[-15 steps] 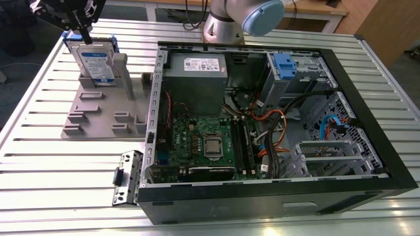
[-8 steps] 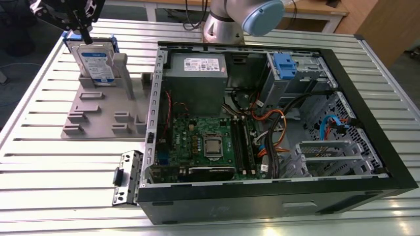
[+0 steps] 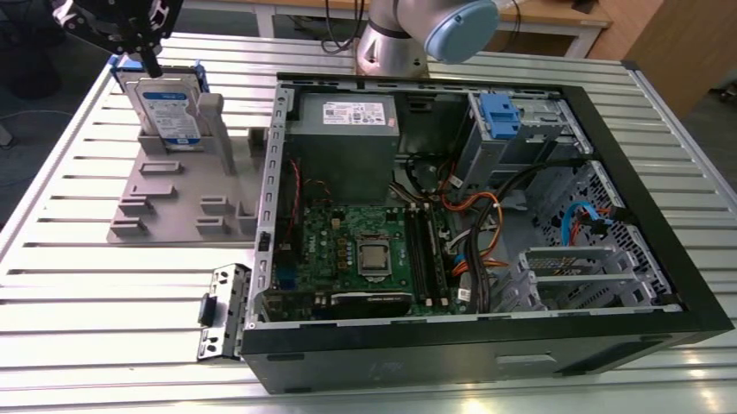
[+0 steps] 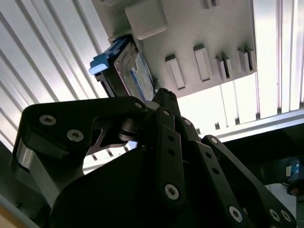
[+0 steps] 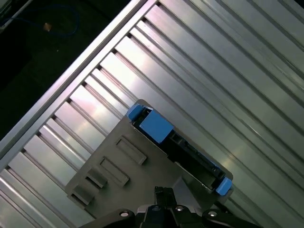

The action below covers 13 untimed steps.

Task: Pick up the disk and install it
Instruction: 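Pick up the disk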

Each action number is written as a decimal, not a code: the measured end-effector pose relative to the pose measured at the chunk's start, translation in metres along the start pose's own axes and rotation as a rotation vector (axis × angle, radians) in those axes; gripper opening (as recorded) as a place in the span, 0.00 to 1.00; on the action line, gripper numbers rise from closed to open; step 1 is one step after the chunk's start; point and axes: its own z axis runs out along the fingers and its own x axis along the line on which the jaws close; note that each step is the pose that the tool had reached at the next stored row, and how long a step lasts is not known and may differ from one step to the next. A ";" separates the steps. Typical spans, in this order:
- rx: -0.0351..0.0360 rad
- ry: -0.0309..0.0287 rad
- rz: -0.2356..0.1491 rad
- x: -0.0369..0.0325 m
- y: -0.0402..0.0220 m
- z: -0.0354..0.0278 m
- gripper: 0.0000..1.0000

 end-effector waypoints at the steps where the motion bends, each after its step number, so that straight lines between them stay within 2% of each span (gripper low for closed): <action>1: -0.0002 0.0002 -0.007 0.0000 0.0000 0.0000 0.10; 13: -0.0026 0.0021 -0.096 0.0000 0.0000 0.0000 0.10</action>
